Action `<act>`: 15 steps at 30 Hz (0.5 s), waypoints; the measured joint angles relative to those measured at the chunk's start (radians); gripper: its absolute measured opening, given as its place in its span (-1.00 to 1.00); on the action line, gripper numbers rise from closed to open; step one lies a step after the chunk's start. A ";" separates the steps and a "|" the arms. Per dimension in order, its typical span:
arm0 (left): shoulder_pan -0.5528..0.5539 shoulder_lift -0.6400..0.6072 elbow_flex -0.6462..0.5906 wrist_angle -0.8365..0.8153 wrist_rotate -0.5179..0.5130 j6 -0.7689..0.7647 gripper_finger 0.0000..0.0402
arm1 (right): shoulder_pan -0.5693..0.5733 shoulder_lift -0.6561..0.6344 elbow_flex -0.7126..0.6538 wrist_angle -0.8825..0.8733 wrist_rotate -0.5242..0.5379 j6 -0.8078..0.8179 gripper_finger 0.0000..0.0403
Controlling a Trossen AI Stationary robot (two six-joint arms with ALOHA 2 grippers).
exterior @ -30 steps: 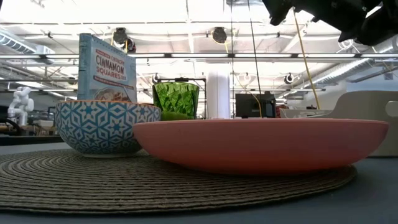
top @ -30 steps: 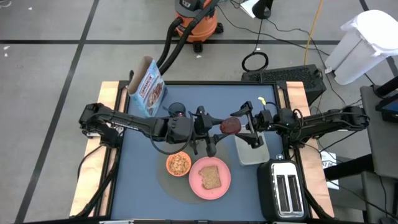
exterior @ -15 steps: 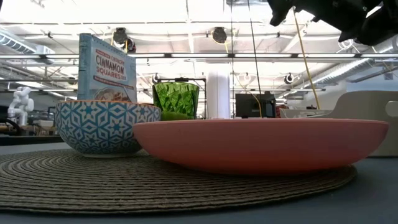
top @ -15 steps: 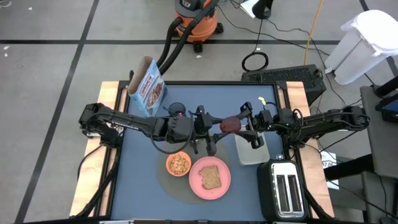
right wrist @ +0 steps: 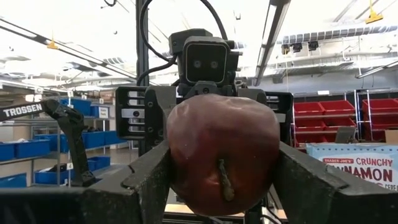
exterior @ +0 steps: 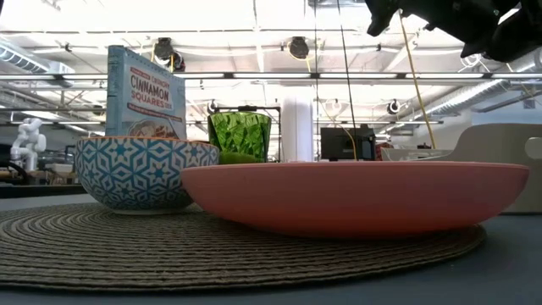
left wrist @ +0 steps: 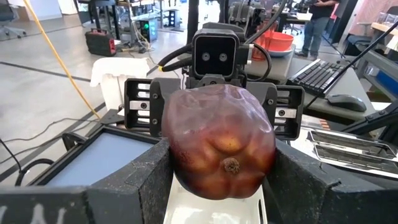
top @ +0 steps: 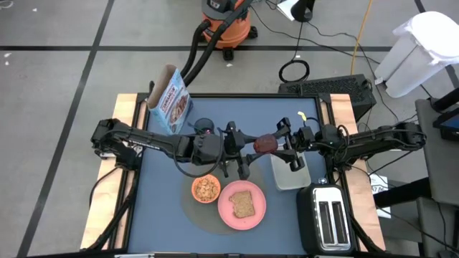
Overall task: Arrange a breakfast setting
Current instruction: Put the apple on the gray placemat to the right of the cup of milk
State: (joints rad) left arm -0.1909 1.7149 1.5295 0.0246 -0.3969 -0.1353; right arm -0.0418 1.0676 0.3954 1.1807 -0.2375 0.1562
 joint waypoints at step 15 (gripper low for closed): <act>-0.001 0.000 0.000 0.008 0.010 -0.001 0.64 | 0.001 0.002 0.000 -0.025 -0.003 0.002 0.16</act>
State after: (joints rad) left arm -0.1917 1.7153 1.5295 0.0322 -0.3866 -0.1360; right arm -0.0410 1.0695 0.3950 1.1554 -0.2405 0.1581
